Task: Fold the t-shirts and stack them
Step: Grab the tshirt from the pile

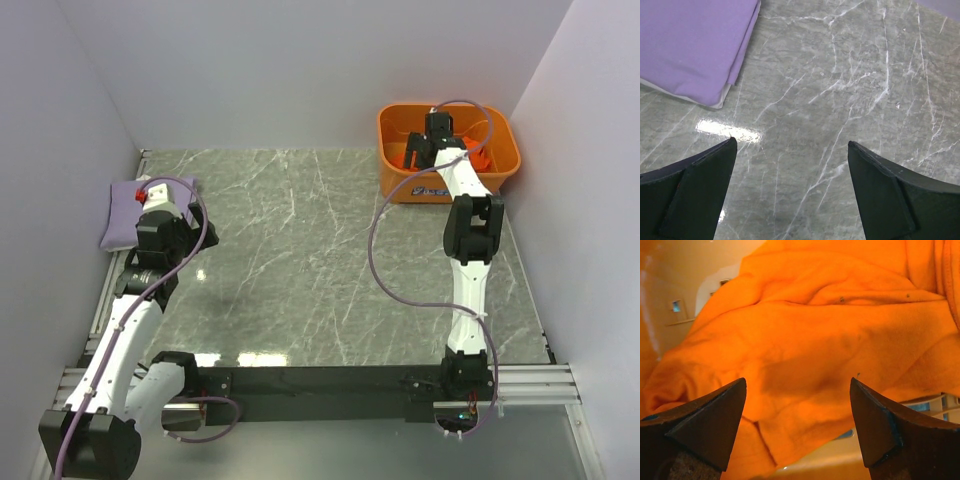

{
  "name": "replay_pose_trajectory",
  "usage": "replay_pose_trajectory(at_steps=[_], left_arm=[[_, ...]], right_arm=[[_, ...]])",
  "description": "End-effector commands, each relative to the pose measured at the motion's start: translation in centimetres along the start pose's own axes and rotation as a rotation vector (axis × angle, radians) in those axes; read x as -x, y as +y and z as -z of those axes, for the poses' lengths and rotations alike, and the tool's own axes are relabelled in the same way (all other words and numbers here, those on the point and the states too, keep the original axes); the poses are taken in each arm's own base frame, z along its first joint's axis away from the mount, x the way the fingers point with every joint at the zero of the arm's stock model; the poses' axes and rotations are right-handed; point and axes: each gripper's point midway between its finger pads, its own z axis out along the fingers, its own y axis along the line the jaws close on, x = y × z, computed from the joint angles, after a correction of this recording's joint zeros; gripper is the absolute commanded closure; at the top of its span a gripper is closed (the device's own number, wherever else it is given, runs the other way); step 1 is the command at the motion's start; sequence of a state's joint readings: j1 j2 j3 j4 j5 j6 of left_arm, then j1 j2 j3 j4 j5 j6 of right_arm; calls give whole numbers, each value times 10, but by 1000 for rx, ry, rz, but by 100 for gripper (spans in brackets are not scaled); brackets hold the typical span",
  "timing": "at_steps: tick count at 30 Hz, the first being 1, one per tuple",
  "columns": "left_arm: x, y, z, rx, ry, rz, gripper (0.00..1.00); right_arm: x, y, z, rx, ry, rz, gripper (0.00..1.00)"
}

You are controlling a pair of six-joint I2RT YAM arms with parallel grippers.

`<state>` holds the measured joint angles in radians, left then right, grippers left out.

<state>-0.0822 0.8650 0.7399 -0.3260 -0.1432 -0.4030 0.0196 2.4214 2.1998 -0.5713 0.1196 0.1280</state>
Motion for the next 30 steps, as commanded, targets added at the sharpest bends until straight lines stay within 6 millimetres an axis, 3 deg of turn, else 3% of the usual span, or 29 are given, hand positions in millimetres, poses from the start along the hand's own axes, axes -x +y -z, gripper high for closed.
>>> replay_pose_trajectory(at_steps=[1, 8, 11, 14, 15, 18, 24, 25, 26, 27, 28, 29, 30], left_arm=[[9, -6, 4, -30, -36, -10, 3], [20, -6, 13, -31, -65, -17, 3], [19, -5, 14, -23, -61, -15, 3], [16, -5, 14, -25, -57, -10, 4], [15, -5, 13, -26, -55, -9, 4], [17, -6, 15, -32, -63, -5, 4], [20, -4, 17, -25, -75, -11, 4], [21, -4, 18, -25, -80, -12, 4], [21, -4, 19, -24, -81, -12, 4], [21, -3, 19, -22, -84, -12, 3], [21, -3, 19, -22, -85, -16, 4], [21, -2, 19, -21, -86, -15, 4], [22, -3, 20, -22, -93, -14, 4]], right_arm=[[10, -6, 0, -6, -17, 8, 11], [-33, 3, -24, 35, 107, 7, 17], [-37, 3, -27, 40, 108, 10, 24], [-27, 7, -21, 62, 70, 12, 47], [-20, 7, -19, 66, 47, 10, 69], [3, 11, -6, 87, -23, 14, 99], [61, 20, 37, 161, -200, -2, 100], [79, 23, 57, 190, -254, -10, 100], [79, 24, 62, 201, -267, -11, 100], [94, 27, 73, 218, -324, -14, 100], [110, 28, 95, 236, -377, -21, 100], [110, 30, 100, 248, -390, -21, 100], [123, 31, 112, 266, -444, -23, 100]])
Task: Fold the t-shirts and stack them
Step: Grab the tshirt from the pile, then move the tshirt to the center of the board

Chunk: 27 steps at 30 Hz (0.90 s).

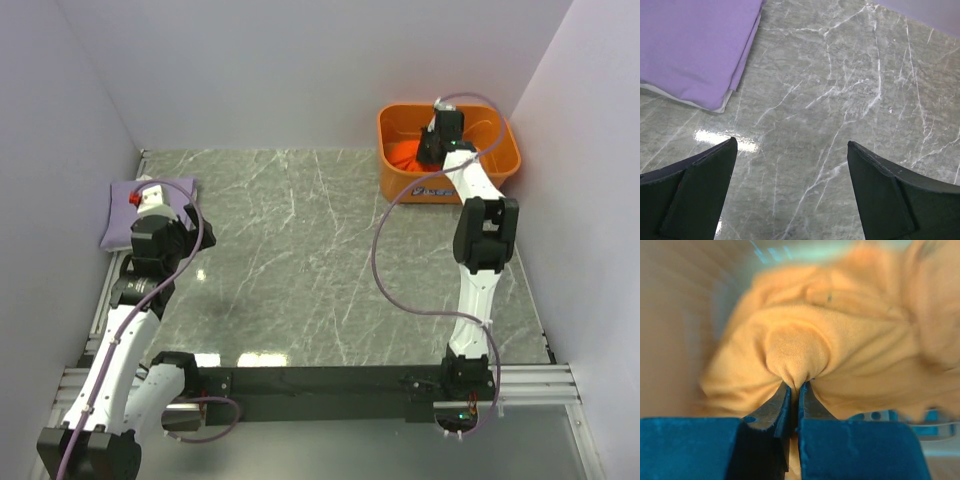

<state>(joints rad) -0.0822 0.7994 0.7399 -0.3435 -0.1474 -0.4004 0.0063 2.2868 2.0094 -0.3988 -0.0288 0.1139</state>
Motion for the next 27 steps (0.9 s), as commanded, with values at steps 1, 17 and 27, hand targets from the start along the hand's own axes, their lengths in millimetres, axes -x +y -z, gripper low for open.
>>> replay_pose_trajectory(at_steps=[1, 17, 27], left_arm=[[11, -2, 5, -10, -46, -19, 4], [14, -4, 10, -38, -86, -15, 4], [18, -17, 24, -115, -117, 47, 3]], right_arm=[[128, 33, 93, 134, -399, 0, 100], [205, 78, 263, 400, -741, 64, 100], [195, 184, 430, 697, -838, 228, 100]])
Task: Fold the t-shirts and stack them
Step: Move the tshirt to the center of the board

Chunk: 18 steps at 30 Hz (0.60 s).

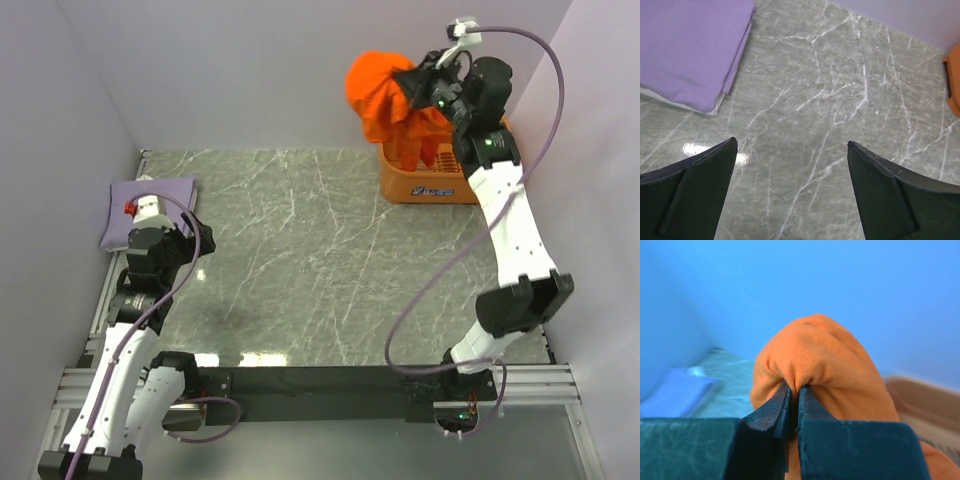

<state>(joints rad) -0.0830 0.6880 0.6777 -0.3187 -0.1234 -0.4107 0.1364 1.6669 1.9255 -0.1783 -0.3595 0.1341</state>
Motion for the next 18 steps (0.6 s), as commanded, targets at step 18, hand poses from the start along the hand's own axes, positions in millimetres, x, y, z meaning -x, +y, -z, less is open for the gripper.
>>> replay_pose_trajectory(at_steps=[18], left_arm=[[-21, -28, 19, -161, 76, 98, 3]], right_arm=[[-248, 106, 98, 90, 487, -314, 66]])
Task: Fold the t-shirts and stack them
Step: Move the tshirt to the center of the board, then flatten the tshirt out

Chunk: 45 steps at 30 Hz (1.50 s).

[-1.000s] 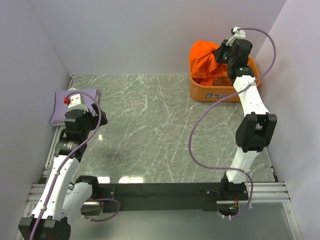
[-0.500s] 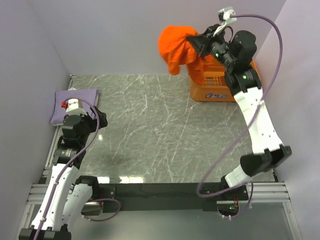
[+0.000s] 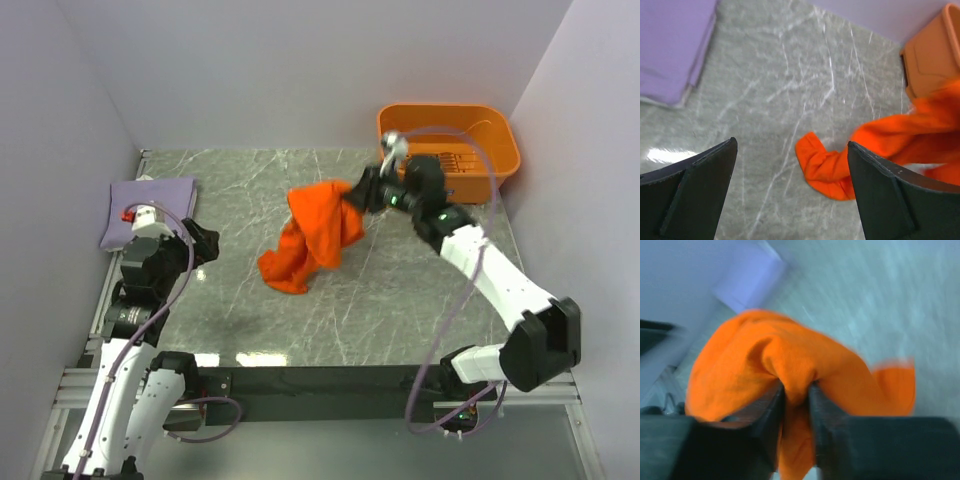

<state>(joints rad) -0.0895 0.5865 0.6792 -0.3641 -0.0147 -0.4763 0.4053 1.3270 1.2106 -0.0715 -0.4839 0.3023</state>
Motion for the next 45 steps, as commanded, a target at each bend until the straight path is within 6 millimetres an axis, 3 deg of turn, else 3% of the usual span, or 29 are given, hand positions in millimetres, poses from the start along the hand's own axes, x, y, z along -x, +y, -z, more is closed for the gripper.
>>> replay_pose_trajectory(at_steps=[1, 3, 4, 6, 11, 19, 25, 30, 31, 37, 40, 45], left_arm=[[-30, -2, -7, -27, 103, 42, 3], [-47, 0, -12, -24, 183, 52, 4], [-53, 1, -13, -22, 208, 55, 4], [-66, -1, -17, -34, 270, 63, 4], [-88, -8, -23, -64, 359, 138, 2], [-121, -22, -33, -63, 510, 146, 1], [-140, -31, -39, -34, 553, 139, 2], [-154, -30, -44, 3, 594, 133, 2], [-155, -30, -45, 6, 597, 130, 2], [-172, -33, -55, 30, 661, 87, 3], [-178, -37, -62, 44, 691, 70, 4], [-197, -47, -73, 53, 759, 32, 6]], right_arm=[[-84, -69, 9, -299, 117, -149, 54], [-118, -91, 29, -420, 174, -180, 33], [-122, -95, 36, -454, 179, -164, 24], [-123, -97, 52, -490, 173, -123, 20], [-136, -78, 64, -434, 223, -114, 20], [-171, -59, 57, -370, 371, -97, 23], [-190, -41, 42, -299, 465, -67, 24], [-217, -17, 21, -226, 587, -14, 25], [-230, -19, 19, -236, 638, -12, 25], [-259, -8, -2, -206, 803, 48, 26], [-275, -14, -7, -240, 870, 60, 26], [-284, -23, -7, -298, 909, 73, 26]])
